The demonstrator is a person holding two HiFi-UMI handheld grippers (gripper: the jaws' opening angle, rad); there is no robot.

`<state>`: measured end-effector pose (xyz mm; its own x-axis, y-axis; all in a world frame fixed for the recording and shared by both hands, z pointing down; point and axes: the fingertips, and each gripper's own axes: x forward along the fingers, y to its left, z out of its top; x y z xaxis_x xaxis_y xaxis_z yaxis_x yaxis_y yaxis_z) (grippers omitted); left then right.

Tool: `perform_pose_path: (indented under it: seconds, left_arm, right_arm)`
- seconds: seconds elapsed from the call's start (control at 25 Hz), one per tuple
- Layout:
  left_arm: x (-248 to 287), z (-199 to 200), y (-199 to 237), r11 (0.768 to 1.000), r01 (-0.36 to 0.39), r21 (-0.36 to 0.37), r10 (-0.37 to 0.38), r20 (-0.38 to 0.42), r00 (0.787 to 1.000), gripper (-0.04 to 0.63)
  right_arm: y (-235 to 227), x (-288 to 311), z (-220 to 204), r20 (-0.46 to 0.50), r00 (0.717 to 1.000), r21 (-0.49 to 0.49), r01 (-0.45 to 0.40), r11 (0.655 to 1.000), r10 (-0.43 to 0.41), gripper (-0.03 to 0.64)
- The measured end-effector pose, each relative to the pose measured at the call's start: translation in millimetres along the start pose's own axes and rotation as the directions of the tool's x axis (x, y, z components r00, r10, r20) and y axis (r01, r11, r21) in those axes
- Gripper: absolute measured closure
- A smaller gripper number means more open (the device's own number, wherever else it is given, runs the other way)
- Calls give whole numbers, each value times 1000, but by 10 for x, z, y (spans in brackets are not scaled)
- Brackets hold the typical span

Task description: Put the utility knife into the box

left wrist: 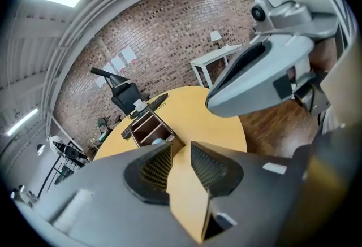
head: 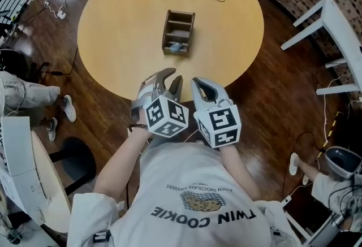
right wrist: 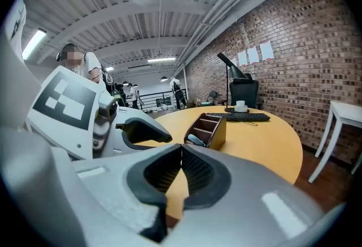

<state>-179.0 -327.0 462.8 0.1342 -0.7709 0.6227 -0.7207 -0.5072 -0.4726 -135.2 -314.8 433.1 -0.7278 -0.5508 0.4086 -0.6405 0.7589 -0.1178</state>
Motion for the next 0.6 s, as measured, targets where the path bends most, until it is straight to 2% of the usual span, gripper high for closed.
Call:
perform_pose_path:
  seconds: [0.2, 0.36, 0.6]
  left_arm:
    - [-310, 116, -233, 994, -62, -87, 64, 13, 998, 507]
    - [-476, 224, -510, 982, -82, -170, 87, 21, 996, 526]
    - [-784, 371, -935, 966, -157, -206, 161, 4, 987, 555]
  right_arm:
    - [77, -255, -130, 9, 998, -24, -60, 998, 60, 615]
    - [80, -501, -232, 20, 995, -44, -99, 994, 100, 615]
    - [141, -939, -329, 52, 985, -62, -161, 985, 164, 615]
